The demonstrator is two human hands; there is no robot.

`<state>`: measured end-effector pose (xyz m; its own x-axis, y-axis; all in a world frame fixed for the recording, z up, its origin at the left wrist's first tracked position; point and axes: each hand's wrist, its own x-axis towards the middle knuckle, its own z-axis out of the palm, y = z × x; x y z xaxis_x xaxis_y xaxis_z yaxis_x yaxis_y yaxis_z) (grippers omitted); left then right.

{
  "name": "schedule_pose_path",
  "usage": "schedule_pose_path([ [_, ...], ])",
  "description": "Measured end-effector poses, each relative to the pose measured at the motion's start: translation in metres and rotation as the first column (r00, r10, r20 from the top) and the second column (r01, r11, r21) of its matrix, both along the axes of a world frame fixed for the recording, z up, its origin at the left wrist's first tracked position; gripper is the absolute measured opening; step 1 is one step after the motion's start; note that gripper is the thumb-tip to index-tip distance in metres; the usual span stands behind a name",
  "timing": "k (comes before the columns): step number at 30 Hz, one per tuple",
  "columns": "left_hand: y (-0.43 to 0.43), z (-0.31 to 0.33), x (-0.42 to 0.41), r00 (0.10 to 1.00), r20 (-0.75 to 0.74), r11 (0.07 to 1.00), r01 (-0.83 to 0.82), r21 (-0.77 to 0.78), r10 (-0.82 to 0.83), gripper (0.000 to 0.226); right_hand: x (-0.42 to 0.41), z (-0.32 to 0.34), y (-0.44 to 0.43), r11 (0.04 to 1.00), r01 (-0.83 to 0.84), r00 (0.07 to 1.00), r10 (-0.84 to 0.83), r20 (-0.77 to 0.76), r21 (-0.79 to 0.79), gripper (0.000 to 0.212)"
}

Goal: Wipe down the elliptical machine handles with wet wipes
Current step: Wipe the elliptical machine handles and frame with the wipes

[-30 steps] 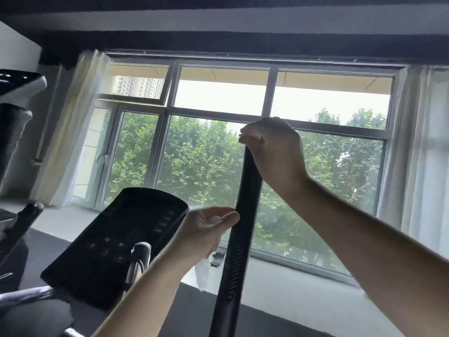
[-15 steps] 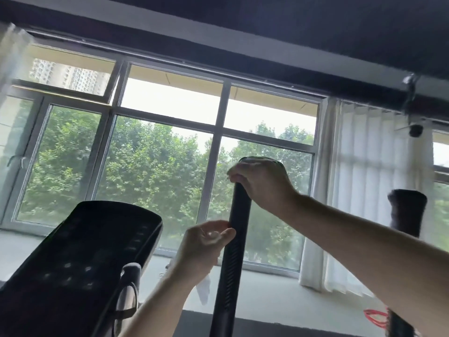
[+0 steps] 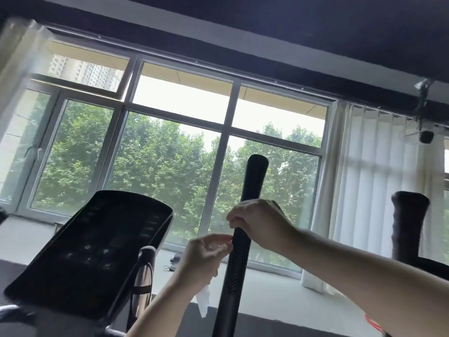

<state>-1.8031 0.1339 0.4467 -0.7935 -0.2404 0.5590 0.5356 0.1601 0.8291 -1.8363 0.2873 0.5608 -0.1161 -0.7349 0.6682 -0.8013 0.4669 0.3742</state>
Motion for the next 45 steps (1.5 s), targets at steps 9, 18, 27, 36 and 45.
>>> schedule_pose_path([
  [9,-0.002,-0.021,0.008,0.999,0.053,1.0,0.0,-0.01,0.0,0.012,-0.004,0.017,-0.012,0.984,0.087,0.973,-0.117,-0.199,-0.154,0.005],
  [18,-0.001,-0.041,0.016,0.995,0.099,0.999,0.031,0.004,-0.032,0.012,-0.015,-0.009,-0.009,0.996,-0.028,0.96,0.002,-0.28,-0.089,0.016],
  [27,0.0,-0.061,0.019,0.984,0.179,1.0,-0.004,0.015,0.001,0.01,-0.013,-0.081,-0.002,0.994,-0.108,0.972,0.104,-0.212,-0.007,0.02],
  [36,-0.003,-0.047,0.03,0.993,-0.048,0.993,-0.102,0.064,0.105,0.018,0.01,-0.093,0.007,0.883,-0.143,0.854,0.338,0.395,-0.447,0.008],
  [45,0.014,-0.009,0.023,0.943,-0.299,0.989,-0.133,0.064,0.146,0.019,0.023,-0.077,0.006,0.707,0.098,0.552,0.547,0.629,-0.701,0.011],
])
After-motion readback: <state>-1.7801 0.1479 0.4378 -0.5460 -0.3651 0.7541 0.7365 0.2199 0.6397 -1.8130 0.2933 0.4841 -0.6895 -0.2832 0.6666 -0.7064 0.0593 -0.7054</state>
